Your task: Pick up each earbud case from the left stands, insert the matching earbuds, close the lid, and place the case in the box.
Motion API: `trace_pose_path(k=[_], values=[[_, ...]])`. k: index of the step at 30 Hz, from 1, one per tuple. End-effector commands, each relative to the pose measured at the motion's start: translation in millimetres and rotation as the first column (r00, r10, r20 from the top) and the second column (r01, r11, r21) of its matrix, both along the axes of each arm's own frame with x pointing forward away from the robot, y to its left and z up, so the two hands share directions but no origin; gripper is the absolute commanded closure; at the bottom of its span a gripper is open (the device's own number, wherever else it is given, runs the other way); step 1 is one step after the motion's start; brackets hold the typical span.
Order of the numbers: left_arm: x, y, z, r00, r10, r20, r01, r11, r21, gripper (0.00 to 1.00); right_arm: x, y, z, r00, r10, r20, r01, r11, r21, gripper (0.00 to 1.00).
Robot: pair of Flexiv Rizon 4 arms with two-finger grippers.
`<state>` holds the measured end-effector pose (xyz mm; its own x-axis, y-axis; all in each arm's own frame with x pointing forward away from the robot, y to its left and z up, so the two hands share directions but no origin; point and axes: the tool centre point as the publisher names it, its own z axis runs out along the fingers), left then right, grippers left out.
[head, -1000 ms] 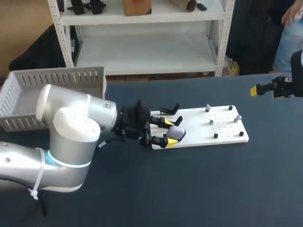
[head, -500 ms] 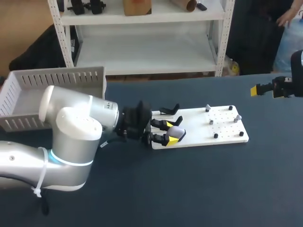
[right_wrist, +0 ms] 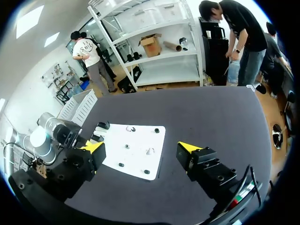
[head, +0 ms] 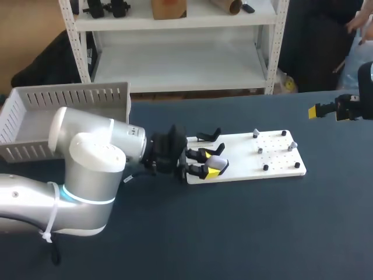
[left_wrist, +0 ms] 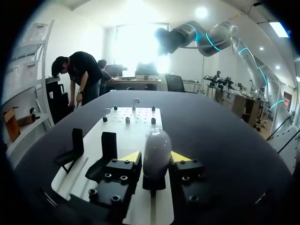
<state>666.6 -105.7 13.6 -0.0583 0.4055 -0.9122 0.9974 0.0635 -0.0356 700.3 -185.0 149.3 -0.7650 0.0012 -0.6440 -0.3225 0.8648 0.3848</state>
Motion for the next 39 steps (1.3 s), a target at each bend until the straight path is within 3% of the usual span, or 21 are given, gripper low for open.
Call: trace_pose_path(k=[1, 7, 10, 17, 26, 35, 39], values=[[0.4, -0.6, -2.0, 1.000, -0.003, 0.002, 0.003, 1.000, -0.006, 0.73, 0.0, -0.4, 0.2, 1.000, 0.001, -0.001, -0.001, 1.000, 0.000, 0.00], [0.6, 0.8, -2.4, 1.000, -0.004, 0.002, 0.004, 1.000, -0.004, 0.84, 0.0, -0.4, 0.2, 1.000, 0.001, -0.001, -0.001, 1.000, 0.000, 0.00], [0.3, 1.6, -1.8, 1.000, -0.002, 0.002, 0.002, 1.000, -0.009, 1.00, 0.0, -0.4, 0.2, 1.000, 0.001, -0.001, -0.001, 1.000, 0.000, 0.00], [-3.2, 3.4, 10.6, 1.000, -0.012, 0.017, 0.013, 0.999, -0.033, 1.00, 0.0, -0.4, 0.2, 1.000, 0.001, -0.001, -0.001, 1.000, 0.000, 0.00], [2.1, 18.5, 51.2, 0.996, -0.028, 0.089, 0.036, 0.996, -0.085, 1.00, 0.0, -0.4, 0.2, 1.000, 0.001, -0.001, -0.001, 1.000, 0.000, 0.00], [29.3, 27.2, 80.7, 0.986, -0.021, 0.166, 0.032, 0.997, -0.063, 1.00, 0.0, -0.4, 0.2, 1.000, 0.001, -0.001, -0.001, 1.000, 0.000, 0.00], [45.2, 27.9, 90.3, 0.981, -0.011, 0.193, 0.019, 0.999, -0.040, 1.00, -5.8, 24.2, 5.1, 0.999, 0.028, -0.028, -0.030, 0.998, -0.062, 0.00]])
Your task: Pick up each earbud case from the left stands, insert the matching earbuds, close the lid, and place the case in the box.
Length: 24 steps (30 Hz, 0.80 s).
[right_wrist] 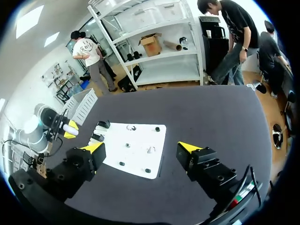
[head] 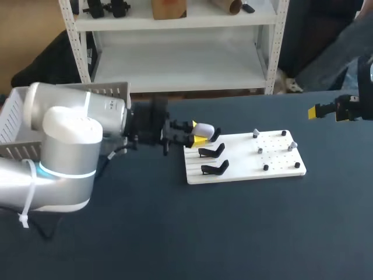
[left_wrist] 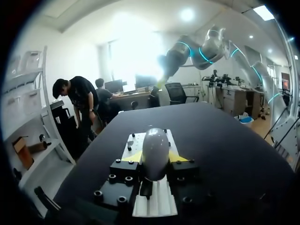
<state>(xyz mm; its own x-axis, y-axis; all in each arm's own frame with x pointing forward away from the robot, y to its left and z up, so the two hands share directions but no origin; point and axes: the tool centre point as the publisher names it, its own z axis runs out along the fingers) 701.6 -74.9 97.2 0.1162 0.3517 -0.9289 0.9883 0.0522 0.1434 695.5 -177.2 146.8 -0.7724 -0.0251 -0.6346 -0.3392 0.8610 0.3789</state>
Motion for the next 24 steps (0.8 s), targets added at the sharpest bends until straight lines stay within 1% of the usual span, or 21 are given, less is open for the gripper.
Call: trace_pose_path(k=[1, 4, 6, 7, 11, 13, 17, 18, 19, 24], values=[[14.0, -3.3, 9.0, 1.000, 0.001, 0.015, -0.001, 1.000, 0.018, 1.00, -3.4, 21.6, 8.8, 1.000, 0.006, -0.015, -0.007, 0.998, -0.058, 0.00], [25.1, -6.8, 17.8, 0.999, -0.003, 0.033, 0.002, 1.000, 0.026, 1.00, -13.3, 40.6, 12.1, 1.000, 0.028, 0.008, -0.027, 0.996, -0.085, 0.00], [32.1, -11.1, 22.4, 0.999, -0.009, 0.041, 0.008, 1.000, 0.030, 1.00, -19.7, 54.4, 13.5, 0.998, 0.058, 0.021, -0.056, 0.996, -0.076, 0.00], [35.8, -14.4, 24.1, 0.999, -0.014, 0.043, 0.013, 0.999, 0.034, 1.00, -24.8, 64.3, 14.1, 0.997, 0.069, 0.030, -0.066, 0.994, -0.084, 0.00], [45.4, -23.2, 28.9, 0.998, -0.027, 0.051, 0.025, 0.999, 0.035, 1.00, -34.0, 87.6, 15.3, 0.991, 0.126, 0.039, -0.121, 0.986, -0.116, 0.00], [48.9, -28.1, 31.7, 0.998, -0.037, 0.055, 0.035, 0.999, 0.035, 1.00, -40.5, 103.8, 13.4, 0.986, 0.166, 0.027, -0.162, 0.981, -0.111, 0.00], [47.9, -38.0, 36.1, 0.996, -0.065, 0.066, 0.062, 0.997, 0.041, 1.00, -45.3, 123.1, 6.2, 0.977, 0.211, 0.012, -0.208, 0.971, -0.119, 0.00], [47.2, -40.1, 36.2, 0.995, -0.070, 0.068, 0.067, 0.997, 0.042, 1.00, -45.5, 125.0, 5.4, 0.977, 0.211, 0.012, -0.209, 0.971, -0.119, 0.00], [46.3, -42.2, 35.9, 0.995, -0.074, 0.069, 0.071, 0.996, 0.045, 1.00, -45.4, 128.6, 4.2, 0.975, 0.221, 0.006, -0.219, 0.970, -0.102, 0.00], [41.0, -51.8, 34.9, 0.992, -0.099, 0.073, 0.096, 0.995, 0.034, 1.00, -41.6, 138.7, 1.0, 0.972, 0.234, -0.009, -0.234, 0.967, -0.103, 0.00]])
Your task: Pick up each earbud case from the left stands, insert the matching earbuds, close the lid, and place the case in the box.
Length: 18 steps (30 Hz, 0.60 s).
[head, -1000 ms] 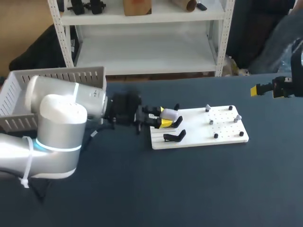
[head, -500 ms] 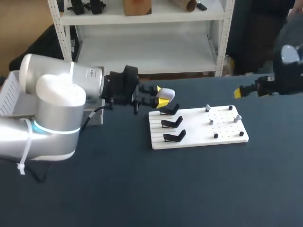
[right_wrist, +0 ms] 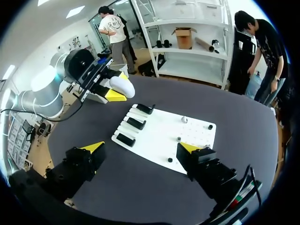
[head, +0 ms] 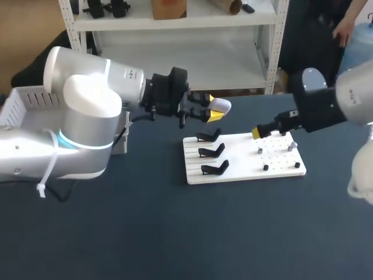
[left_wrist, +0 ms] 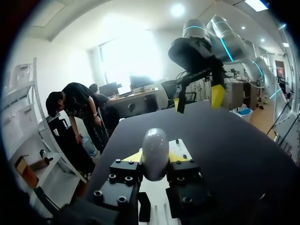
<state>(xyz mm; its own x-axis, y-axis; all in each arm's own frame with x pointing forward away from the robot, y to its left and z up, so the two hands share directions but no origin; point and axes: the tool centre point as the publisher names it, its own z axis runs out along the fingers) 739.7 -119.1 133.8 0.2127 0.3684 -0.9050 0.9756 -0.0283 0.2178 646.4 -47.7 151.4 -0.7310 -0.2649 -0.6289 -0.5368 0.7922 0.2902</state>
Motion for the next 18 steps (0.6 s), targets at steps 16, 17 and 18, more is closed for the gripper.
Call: trace_pose_path(k=[16, 17, 18], values=[[-22.8, -32.5, -1.6, 0.996, -0.092, 0.019, 0.092, 0.996, -0.008, 1.00, 29.2, 20.2, -5.6, 0.999, -0.009, -0.044, 0.008, 1.000, -0.014, 0.00], [-23.6, -33.2, -1.8, 0.995, -0.094, 0.019, 0.094, 0.996, -0.008, 1.00, 29.8, 21.1, -5.9, 0.999, -0.009, -0.046, 0.008, 1.000, -0.014, 0.00], [-24.6, -33.6, -1.8, 0.995, -0.095, 0.019, 0.096, 0.995, -0.009, 1.00, 30.3, 21.6, -6.0, 0.999, -0.008, -0.047, 0.007, 1.000, -0.015, 0.00]])
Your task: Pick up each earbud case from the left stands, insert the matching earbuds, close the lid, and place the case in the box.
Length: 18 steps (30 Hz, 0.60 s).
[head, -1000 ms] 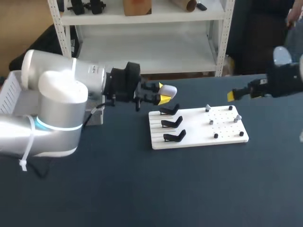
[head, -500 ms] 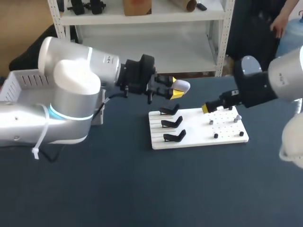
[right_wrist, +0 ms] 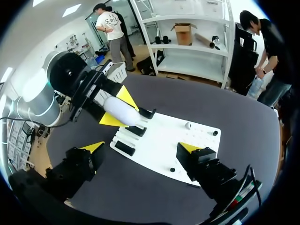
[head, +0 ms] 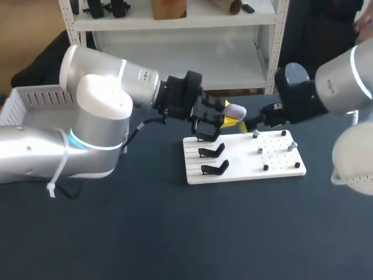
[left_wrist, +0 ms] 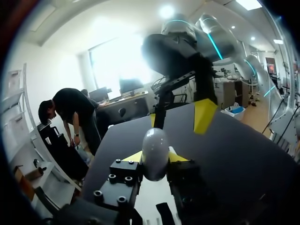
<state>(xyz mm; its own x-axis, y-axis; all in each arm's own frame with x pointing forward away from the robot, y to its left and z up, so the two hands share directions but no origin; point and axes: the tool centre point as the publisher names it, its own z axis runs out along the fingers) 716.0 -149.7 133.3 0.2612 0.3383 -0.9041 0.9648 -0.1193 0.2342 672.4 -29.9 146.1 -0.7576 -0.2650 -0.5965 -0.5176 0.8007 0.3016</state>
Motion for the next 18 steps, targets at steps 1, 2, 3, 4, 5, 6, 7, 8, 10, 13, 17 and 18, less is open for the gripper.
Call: trace_pose_path(k=[1, 2, 3, 4, 5, 6, 7, 8, 10, 13, 17, 18], values=[[-1.7, -3.3, -1.3, 1.000, -0.001, 0.002, 0.001, 1.000, -0.002, 1.00, 4.9, 3.9, -0.7, 1.000, 0.001, -0.008, -0.001, 1.000, -0.003, 0.00], [-2.9, -3.6, -1.3, 1.000, -0.003, 0.003, 0.003, 1.000, -0.004, 1.00, 5.4, 3.8, -0.6, 1.000, -0.001, -0.008, 0.001, 1.000, -0.003, 0.00], [-3.7, -3.7, -1.5, 1.000, -0.004, 0.003, 0.004, 1.000, -0.004, 1.00, 6.2, 3.4, -0.5, 1.000, -0.003, -0.008, 0.003, 1.000, -0.002, 0.00], [-4.6, -3.9, -1.8, 1.000, -0.005, 0.003, 0.005, 1.000, -0.005, 1.00, 6.8, 3.0, -0.4, 1.000, -0.006, -0.008, 0.006, 1.000, -0.001, 0.00], [-5.4, -4.1, -2.4, 1.000, -0.006, 0.003, 0.006, 1.000, -0.006, 1.00, 6.9, 2.9, -0.4, 1.000, -0.008, -0.008, 0.008, 1.000, -0.001, 0.00], [-6.1, -4.3, -2.8, 1.000, -0.008, 0.001, 0.008, 1.000, -0.008, 1.00, 7.3, 2.6, -0.3, 1.000, -0.011, -0.008, 0.011, 1.000, -0.001, 0.00], [-7.5, -5.0, -3.4, 1.000, -0.010, 0.000, 0.010, 1.000, -0.009, 1.00, 7.9, 2.2, -0.3, 1.000, -0.013, -0.008, 0.012, 1.000, -0.001, 0.00], [-8.3, -5.5, -3.6, 1.000, -0.012, -0.001, 0.012, 1.000, -0.009, 1.00, 8.4, 1.7, -0.4, 1.000, -0.014, -0.008, 0.014, 1.000, -0.002, 0.00], [-9.9, -6.6, -4.4, 1.000, -0.016, -0.002, 0.016, 1.000, -0.013, 1.00, 9.6, 0.7, -0.6, 1.000, -0.020, -0.008, 0.020, 1.000, -0.005, 0.00], [-12.8, -8.0, -4.3, 1.000, -0.020, -0.002, 0.020, 1.000, -0.017, 1.00, 11.6, -0.4, -1.1, 1.000, -0.025, -0.007, 0.025, 1.000, -0.008, 0.00], [-17.6, -10.1, -5.3, 1.000, -0.029, -0.001, 0.029, 0.999, -0.018, 1.00, 14.3, -2.9, -1.0, 0.999, -0.038, -0.005, 0.038, 0.999, -0.009, 0.00], [-18.5, -10.3, -5.8, 1.000, -0.031, -0.002, 0.031, 0.999, -0.018, 1.00, 14.7, -3.6, -0.4, 0.999, -0.040, -0.003, 0.040, 0.999, -0.009, 0.00]])
